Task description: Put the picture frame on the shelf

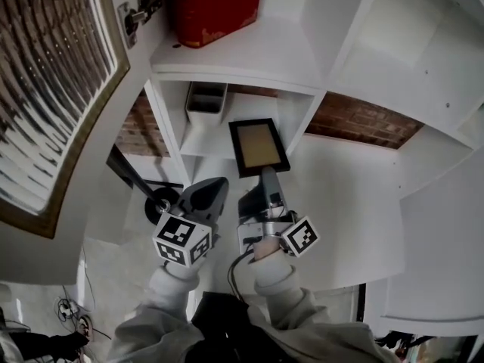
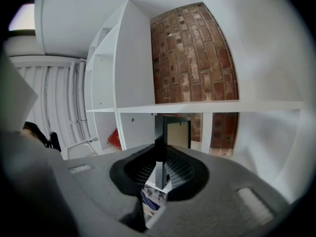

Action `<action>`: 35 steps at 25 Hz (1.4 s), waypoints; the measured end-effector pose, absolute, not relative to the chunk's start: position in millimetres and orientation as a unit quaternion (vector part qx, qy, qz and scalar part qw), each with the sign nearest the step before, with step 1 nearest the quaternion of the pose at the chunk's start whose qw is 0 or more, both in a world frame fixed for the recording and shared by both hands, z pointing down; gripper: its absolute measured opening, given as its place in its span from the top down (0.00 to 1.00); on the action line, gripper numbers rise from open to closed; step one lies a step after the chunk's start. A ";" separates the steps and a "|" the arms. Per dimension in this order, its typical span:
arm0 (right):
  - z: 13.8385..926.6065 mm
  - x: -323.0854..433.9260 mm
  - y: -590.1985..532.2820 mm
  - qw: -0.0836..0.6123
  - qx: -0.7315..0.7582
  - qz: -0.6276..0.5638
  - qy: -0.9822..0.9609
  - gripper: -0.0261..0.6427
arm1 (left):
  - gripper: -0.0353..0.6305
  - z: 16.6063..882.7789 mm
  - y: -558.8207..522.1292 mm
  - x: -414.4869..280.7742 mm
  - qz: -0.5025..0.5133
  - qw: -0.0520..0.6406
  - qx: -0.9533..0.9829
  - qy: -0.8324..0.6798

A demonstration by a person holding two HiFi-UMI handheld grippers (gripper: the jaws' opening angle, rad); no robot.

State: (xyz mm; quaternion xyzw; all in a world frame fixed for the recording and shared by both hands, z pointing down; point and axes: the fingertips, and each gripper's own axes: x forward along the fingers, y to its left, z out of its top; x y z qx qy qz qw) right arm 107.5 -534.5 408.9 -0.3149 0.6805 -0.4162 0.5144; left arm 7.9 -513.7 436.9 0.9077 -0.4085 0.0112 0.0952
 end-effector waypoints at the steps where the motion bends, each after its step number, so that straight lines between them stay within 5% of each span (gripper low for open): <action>1: 411.3 107.2 -536.4 0.517 -0.317 -0.412 0.681 0.88 | 0.94 439.6 -515.8 8.0 0.013 0.097 0.908 -0.406; 35: 458.2 98.7 -578.0 0.514 -0.381 -0.404 0.654 0.87 | 0.94 476.8 -540.8 1.4 0.031 0.130 0.912 -0.388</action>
